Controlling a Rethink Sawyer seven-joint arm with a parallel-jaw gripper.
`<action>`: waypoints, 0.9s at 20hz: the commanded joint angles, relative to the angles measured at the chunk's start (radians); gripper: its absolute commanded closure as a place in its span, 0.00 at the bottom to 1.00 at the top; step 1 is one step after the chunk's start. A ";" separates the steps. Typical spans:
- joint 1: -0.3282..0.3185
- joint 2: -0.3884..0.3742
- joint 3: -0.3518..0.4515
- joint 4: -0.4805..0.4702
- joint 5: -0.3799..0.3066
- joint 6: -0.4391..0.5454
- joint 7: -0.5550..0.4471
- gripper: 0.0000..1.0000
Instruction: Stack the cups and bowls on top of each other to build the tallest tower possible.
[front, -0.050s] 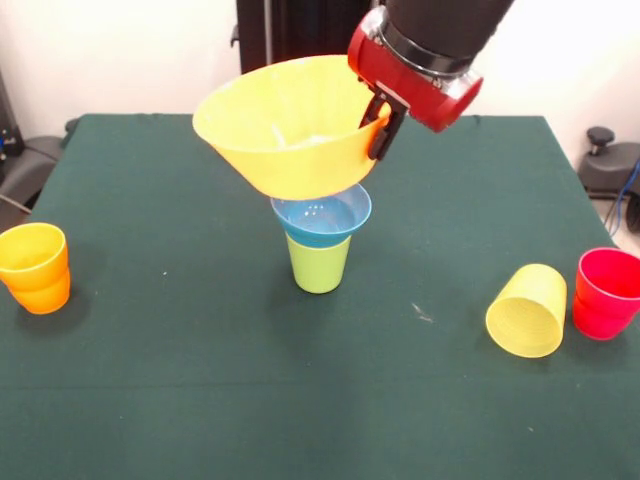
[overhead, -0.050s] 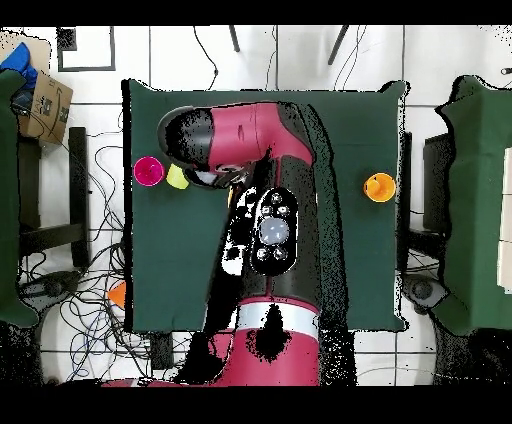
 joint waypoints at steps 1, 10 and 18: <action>0.020 0.061 0.021 -0.023 -0.031 0.035 0.042 1.00; 0.039 0.074 -0.011 -0.009 -0.035 -0.013 0.044 1.00; 0.048 0.071 -0.027 0.001 -0.022 -0.018 0.043 1.00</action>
